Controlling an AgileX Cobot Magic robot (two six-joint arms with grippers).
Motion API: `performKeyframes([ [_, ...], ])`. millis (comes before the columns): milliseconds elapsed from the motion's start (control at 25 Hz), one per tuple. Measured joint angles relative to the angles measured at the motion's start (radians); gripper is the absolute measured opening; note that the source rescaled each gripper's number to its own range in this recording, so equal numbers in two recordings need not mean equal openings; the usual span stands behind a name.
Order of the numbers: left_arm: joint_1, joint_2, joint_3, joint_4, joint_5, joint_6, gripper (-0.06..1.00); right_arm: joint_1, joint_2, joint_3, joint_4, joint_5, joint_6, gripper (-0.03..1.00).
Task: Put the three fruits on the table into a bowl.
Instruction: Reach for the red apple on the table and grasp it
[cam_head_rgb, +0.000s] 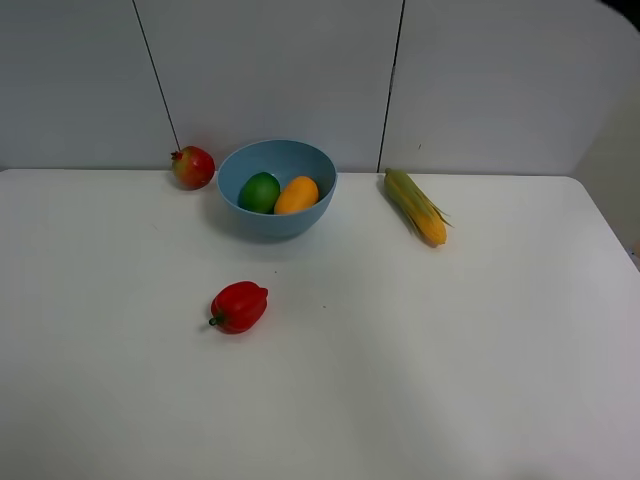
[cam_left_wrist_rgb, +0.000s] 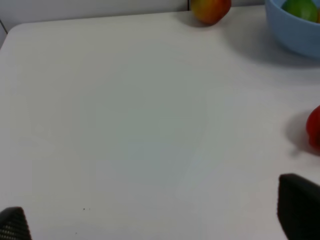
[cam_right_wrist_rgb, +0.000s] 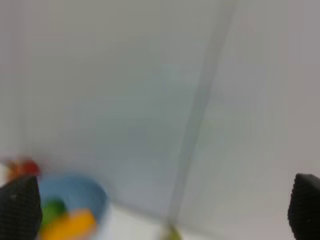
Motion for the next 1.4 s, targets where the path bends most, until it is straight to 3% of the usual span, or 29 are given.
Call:
performKeyframes([
  [200,0.0,0.0,0.0,0.0,0.0,0.0,1.0,-0.197,-0.272,0.208,0.005,0.208,0.031,1.0],
  [360,0.0,0.0,0.0,0.0,0.0,0.0,1.0,-0.306,-0.473,0.3,0.02,0.355,0.035,1.0],
  [480,0.0,0.0,0.0,0.0,0.0,0.0,1.0,-0.362,-0.579,0.324,0.057,0.487,0.038,1.0],
  [640,0.0,0.0,0.0,0.0,0.0,0.0,1.0,-0.391,-0.675,0.361,0.088,0.595,0.038,1.0],
  [920,0.0,0.0,0.0,0.0,0.0,0.0,1.0,-0.391,-0.724,0.426,0.107,0.665,0.001,1.0],
  [1120,0.0,0.0,0.0,0.0,0.0,0.0,1.0,-0.391,-0.724,0.426,0.203,0.665,-0.138,1.0],
  [1400,0.0,0.0,0.0,0.0,0.0,0.0,1.0,-0.391,-0.724,0.426,0.21,0.665,-0.154,0.91],
])
